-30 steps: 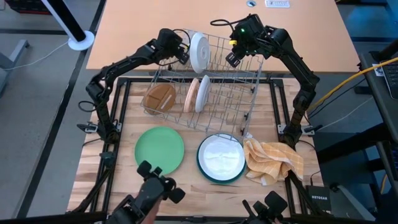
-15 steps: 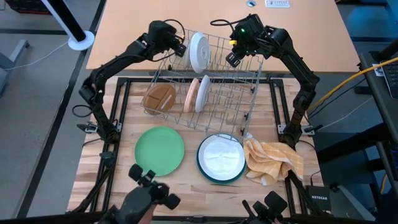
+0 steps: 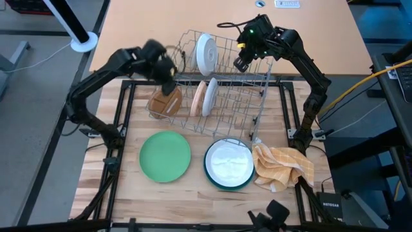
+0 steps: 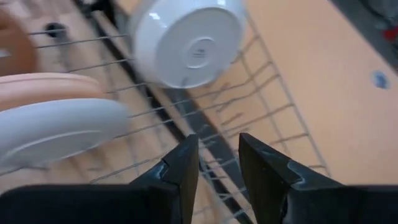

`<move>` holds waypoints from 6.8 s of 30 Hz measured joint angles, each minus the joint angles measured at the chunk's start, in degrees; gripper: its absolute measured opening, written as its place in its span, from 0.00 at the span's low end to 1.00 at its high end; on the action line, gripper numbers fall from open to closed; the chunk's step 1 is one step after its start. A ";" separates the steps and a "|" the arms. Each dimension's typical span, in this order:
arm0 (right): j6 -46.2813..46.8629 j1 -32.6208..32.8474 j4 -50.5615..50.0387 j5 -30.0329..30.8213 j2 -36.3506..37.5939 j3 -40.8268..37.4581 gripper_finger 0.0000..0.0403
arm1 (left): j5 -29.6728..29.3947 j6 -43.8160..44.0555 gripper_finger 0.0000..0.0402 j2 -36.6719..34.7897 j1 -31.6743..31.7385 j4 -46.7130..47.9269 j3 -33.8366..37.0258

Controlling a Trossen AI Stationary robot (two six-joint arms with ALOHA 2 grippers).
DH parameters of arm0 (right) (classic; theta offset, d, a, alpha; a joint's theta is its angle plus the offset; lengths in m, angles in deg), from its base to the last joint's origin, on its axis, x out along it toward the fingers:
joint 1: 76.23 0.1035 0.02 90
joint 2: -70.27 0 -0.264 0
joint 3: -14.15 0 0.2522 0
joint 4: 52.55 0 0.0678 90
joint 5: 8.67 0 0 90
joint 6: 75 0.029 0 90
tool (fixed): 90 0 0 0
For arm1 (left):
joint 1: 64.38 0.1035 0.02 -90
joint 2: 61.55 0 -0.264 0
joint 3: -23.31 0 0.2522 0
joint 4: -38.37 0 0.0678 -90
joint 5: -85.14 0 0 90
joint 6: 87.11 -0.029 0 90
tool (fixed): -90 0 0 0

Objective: Sort dishes
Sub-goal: Put the white plate in the dish rack

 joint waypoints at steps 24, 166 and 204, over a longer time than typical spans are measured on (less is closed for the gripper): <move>-10.54 5.12 -11.94 -28.62 0.67 0.00 0.30 | -4.79 0.49 0.32 2.17 -37.11 -34.20 18.69; 42.60 52.96 -9.50 -5.80 0.90 0.00 0.30 | -18.62 -43.95 0.02 32.33 -52.82 -52.49 15.77; 40.48 72.99 -11.88 -8.31 -0.24 -12.04 0.30 | -18.43 6.12 0.01 32.17 -54.16 -37.65 -3.87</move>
